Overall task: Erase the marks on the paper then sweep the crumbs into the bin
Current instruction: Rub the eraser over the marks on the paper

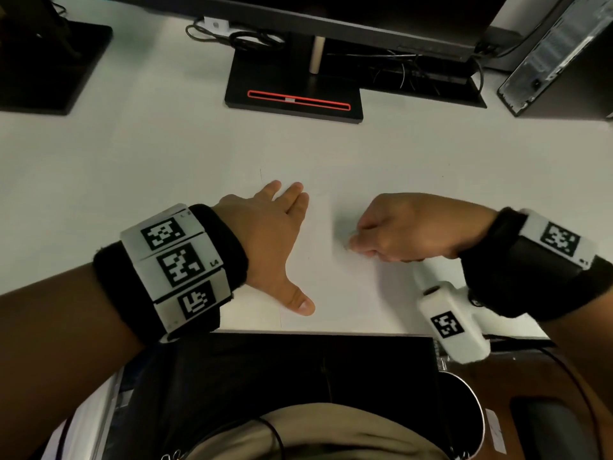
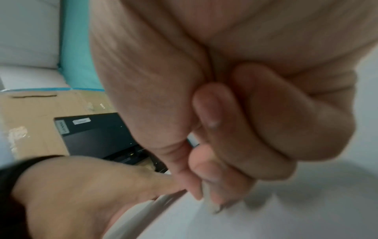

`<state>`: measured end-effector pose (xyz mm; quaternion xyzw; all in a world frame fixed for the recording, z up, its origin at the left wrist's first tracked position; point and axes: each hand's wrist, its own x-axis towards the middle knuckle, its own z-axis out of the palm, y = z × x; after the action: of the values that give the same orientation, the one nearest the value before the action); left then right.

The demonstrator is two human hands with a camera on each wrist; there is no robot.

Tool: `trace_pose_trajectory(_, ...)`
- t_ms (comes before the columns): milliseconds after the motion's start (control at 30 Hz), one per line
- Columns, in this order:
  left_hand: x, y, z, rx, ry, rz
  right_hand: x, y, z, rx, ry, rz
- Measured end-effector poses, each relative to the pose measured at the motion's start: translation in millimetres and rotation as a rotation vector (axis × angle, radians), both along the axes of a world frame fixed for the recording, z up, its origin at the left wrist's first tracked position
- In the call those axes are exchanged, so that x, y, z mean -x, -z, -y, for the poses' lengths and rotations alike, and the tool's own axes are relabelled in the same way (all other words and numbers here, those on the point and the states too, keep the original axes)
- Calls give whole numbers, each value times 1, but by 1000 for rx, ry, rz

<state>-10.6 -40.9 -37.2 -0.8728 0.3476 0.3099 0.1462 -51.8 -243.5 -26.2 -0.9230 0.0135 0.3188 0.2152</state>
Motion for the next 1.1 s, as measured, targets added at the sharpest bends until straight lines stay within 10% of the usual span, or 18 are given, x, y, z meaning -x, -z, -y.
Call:
trace_pose_trajectory(200, 1, -1, -1, 3, -8, -5, -6, 6, -21, -130, -104, -158)
trace_pose_trajectory(367, 2, -3, 3, 0, -16, -9, -24, -9, 14, 119, -98, 6)
trace_pose_trajectory(1100, 1, -3, 2, 5, -17, -15, -33, -2, 21, 85, -144, 118)
